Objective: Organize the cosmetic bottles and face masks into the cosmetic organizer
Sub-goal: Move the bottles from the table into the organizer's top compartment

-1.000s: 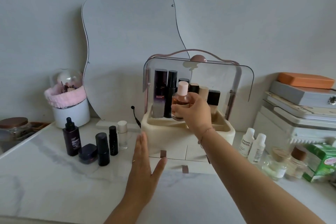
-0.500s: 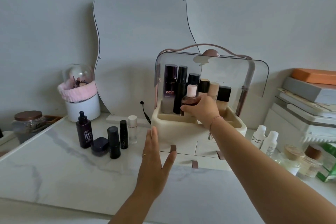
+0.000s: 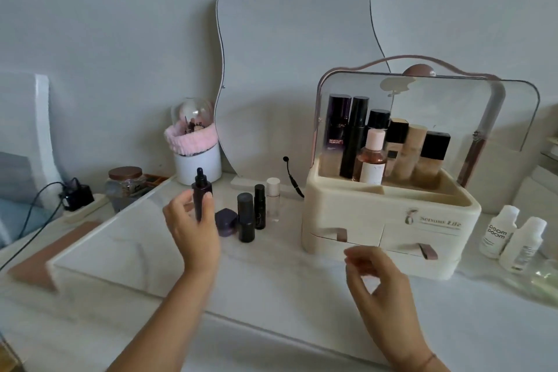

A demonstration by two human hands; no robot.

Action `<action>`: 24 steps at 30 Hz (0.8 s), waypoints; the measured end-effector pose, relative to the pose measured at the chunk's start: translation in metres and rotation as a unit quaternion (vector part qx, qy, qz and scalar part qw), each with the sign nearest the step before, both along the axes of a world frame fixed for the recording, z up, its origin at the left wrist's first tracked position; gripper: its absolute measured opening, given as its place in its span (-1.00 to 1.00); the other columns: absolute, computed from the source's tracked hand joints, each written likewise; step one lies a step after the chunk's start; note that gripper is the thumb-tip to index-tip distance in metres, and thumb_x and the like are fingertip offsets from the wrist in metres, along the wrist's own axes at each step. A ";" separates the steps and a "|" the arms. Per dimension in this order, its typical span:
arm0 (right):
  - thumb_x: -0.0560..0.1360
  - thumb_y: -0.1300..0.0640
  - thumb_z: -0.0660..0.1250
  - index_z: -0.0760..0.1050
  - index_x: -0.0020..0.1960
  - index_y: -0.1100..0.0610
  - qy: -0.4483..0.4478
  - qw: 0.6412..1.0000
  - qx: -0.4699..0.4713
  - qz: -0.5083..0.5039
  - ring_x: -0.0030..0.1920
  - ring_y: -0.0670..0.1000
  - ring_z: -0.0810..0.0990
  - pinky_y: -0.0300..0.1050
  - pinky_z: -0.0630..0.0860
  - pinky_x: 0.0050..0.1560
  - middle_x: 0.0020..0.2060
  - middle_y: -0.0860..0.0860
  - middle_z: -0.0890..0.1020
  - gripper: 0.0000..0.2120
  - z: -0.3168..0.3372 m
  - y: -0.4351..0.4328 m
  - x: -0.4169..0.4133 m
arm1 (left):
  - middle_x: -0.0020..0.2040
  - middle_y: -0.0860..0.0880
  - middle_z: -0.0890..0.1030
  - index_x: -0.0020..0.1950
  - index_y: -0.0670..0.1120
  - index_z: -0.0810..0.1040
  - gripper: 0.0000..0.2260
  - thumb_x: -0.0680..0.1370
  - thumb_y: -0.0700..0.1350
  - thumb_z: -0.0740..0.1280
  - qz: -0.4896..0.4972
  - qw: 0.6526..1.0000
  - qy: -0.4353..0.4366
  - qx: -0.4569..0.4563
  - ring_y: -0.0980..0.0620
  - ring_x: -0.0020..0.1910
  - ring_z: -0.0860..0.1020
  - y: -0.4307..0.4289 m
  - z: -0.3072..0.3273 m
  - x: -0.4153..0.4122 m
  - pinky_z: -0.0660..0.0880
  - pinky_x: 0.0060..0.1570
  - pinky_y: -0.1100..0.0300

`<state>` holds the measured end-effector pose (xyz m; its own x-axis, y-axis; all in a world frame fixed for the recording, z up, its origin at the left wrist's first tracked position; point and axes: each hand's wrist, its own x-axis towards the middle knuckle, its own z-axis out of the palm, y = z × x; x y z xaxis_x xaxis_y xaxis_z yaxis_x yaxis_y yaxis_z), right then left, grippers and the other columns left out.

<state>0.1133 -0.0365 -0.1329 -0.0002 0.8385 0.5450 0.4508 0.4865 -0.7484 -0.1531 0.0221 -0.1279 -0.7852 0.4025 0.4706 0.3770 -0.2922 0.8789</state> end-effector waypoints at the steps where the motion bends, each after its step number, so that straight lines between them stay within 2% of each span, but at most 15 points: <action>1: 0.44 0.32 0.37 0.56 -0.12 -0.01 0.000 0.998 -0.063 0.031 -0.14 -0.12 0.62 -0.38 0.49 -0.11 -0.17 -0.20 0.64 -0.78 -0.009 0.000 -0.001 | 0.13 -0.05 0.42 0.20 -0.17 0.43 -0.68 0.50 -0.07 0.35 -0.004 0.999 -0.012 -0.031 -0.09 0.15 0.46 0.006 -0.001 -0.015 0.41 0.19 0.05; 3: 0.46 0.28 0.37 0.59 -0.13 -0.03 -0.025 0.986 -0.148 0.075 -0.16 -0.20 0.61 -0.46 0.45 -0.13 -0.18 -0.24 0.65 -0.80 -0.014 0.003 0.000 | 0.25 -0.13 0.44 0.27 -0.19 0.39 -0.58 0.49 -0.04 0.37 -0.044 0.994 -0.029 -0.099 -0.09 0.24 0.43 0.019 -0.006 -0.038 0.33 0.24 0.11; 5: 0.46 0.25 0.36 0.60 -0.13 -0.01 -0.032 0.979 -0.177 0.091 -0.18 -0.21 0.60 -0.47 0.43 -0.16 -0.19 -0.23 0.66 -0.84 -0.013 0.004 0.000 | 0.28 -0.10 0.48 0.30 -0.16 0.40 -0.56 0.48 -0.05 0.39 -0.116 0.983 -0.039 -0.139 -0.05 0.28 0.44 0.030 -0.012 -0.054 0.32 0.25 0.15; 8: 0.47 0.25 0.35 0.61 -0.13 0.00 -0.020 0.975 -0.196 0.101 -0.21 -0.15 0.60 -0.46 0.43 -0.19 -0.21 -0.16 0.67 -0.84 -0.011 0.002 0.000 | 0.12 -0.01 0.59 0.21 -0.04 0.51 -0.68 0.46 -0.14 0.40 -0.196 0.967 -0.042 -0.159 0.01 0.14 0.55 0.039 -0.017 -0.070 0.42 0.20 0.13; 13: 0.48 0.24 0.36 0.61 -0.12 -0.02 -0.025 0.975 -0.197 0.095 -0.17 -0.18 0.62 -0.47 0.45 -0.16 -0.20 -0.18 0.68 -0.84 -0.013 0.001 0.000 | 0.03 -0.08 0.65 0.03 -0.03 0.57 -0.83 0.46 -0.19 0.40 -0.198 0.963 -0.014 -0.180 -0.06 0.04 0.60 0.042 -0.019 -0.081 0.47 0.12 0.07; 17: 0.48 0.24 0.35 0.60 -0.11 -0.01 -0.020 0.978 -0.186 0.095 -0.17 -0.20 0.61 -0.48 0.45 -0.16 -0.20 -0.19 0.68 -0.84 -0.011 0.000 -0.001 | -0.01 -0.03 0.63 0.07 -0.04 0.57 -0.81 0.48 -0.21 0.38 -0.198 0.969 -0.026 -0.144 -0.03 0.03 0.59 0.025 -0.015 -0.077 0.44 0.02 0.18; 20: 0.48 0.27 0.35 0.59 -0.10 -0.01 -0.025 0.980 -0.178 0.088 -0.15 -0.15 0.63 -0.43 0.47 -0.13 -0.19 -0.19 0.68 -0.82 -0.008 -0.003 -0.003 | -0.02 0.05 0.63 0.11 -0.03 0.57 -0.78 0.48 -0.20 0.38 -0.208 0.974 -0.036 -0.086 0.03 0.06 0.58 -0.003 -0.004 -0.069 0.42 0.05 0.22; 22: 0.46 0.29 0.37 0.58 -0.09 -0.04 -0.059 0.983 -0.146 0.095 -0.15 -0.14 0.61 -0.41 0.48 -0.14 -0.16 -0.20 0.65 -0.78 -0.003 -0.007 -0.009 | -0.02 0.16 0.64 0.12 0.03 0.57 -0.76 0.48 -0.19 0.39 -0.228 0.972 -0.019 -0.060 0.13 0.05 0.59 -0.028 0.008 -0.057 0.44 0.06 0.28; 24: 0.43 0.20 0.43 0.54 -0.02 -0.10 -0.090 0.985 -0.094 0.114 -0.06 -0.13 0.60 -0.33 0.50 -0.08 -0.10 -0.17 0.63 -0.76 0.013 -0.012 -0.020 | -0.03 0.22 0.65 0.10 0.10 0.56 -0.74 0.48 -0.19 0.39 -0.267 0.962 0.007 -0.045 0.22 0.02 0.60 -0.053 0.025 -0.033 0.46 0.00 0.38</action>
